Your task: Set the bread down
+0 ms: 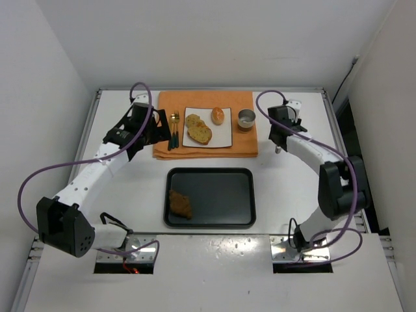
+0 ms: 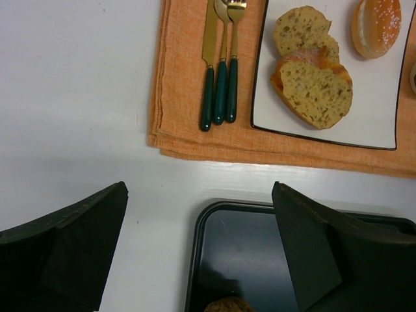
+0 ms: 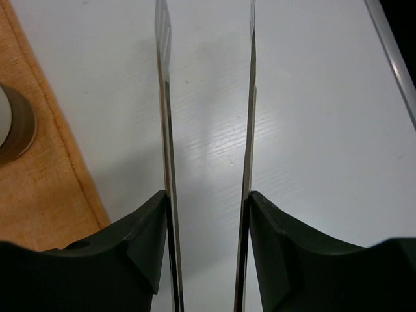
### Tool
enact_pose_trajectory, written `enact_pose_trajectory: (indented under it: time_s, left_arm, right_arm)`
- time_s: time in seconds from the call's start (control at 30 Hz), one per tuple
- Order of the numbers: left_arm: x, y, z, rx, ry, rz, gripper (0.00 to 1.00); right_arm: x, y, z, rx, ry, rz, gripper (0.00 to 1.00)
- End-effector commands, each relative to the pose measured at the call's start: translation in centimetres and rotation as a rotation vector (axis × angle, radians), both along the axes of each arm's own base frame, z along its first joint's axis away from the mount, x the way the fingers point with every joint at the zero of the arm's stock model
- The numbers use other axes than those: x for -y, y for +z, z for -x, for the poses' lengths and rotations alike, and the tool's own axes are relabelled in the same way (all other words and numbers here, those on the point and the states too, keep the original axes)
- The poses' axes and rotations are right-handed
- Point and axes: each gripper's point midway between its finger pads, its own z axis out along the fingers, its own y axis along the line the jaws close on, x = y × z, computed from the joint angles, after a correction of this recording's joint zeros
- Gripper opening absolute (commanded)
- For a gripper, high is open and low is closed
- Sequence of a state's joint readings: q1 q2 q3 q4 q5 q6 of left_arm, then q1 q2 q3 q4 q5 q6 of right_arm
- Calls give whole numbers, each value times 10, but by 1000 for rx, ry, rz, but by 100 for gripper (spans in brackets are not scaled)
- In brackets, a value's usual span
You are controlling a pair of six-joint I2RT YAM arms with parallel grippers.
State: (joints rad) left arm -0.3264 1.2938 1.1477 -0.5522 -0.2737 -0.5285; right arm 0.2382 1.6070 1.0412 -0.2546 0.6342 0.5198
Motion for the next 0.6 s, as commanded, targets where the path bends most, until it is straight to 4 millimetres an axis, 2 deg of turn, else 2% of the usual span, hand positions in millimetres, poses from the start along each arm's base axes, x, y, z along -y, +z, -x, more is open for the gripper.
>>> enact_pose_trajectory:
  time_s: [0.0, 0.03, 0.07, 0.1, 0.17, 0.23, 0.27, 0.37, 0.43, 0.47, 0.53, 0.57]
  left_arm:
    - [0, 34, -7, 94, -5, 29, 99]
    - [0, 34, -7, 94, -5, 29, 99]
    - [0, 38, -6, 104, -5, 32, 99]
    - [-1, 34, -5, 96, -5, 30, 99]
    - [-4, 35, -5, 99, 10, 18, 99]
    - [-5, 38, -4, 108, 11, 21, 99]
    - [-5, 38, -4, 108, 11, 21, 99]
    - [-5, 38, -4, 108, 11, 21, 99]
    - [-4, 35, -5, 99, 10, 18, 99]
    - [-4, 35, -5, 99, 10, 18, 99]
    - [-4, 35, -5, 99, 10, 18, 99]
    - [-4, 35, -5, 99, 10, 18, 99]
  right_arm:
    - [3, 8, -39, 106, -2, -49, 52]
    - [7, 1, -40, 94, -11, -46, 55]
    - [11, -4, -45, 87, -9, -50, 65]
    - [14, -16, -48, 60, -19, -45, 71]
    - [21, -28, -47, 36, -40, -46, 75]
    - [25, -31, -48, 22, -47, -52, 82]
    - [25, -32, -45, 8, -57, -58, 89]
    - [25, -3, -36, 44, -78, -85, 100]
    - [22, 20, -34, 74, -82, -115, 100]
    - [23, 31, -22, 56, -96, -124, 100]
    - [23, 43, -12, 51, -134, -156, 100]
    - [24, 42, 4, 3, -149, -156, 100]
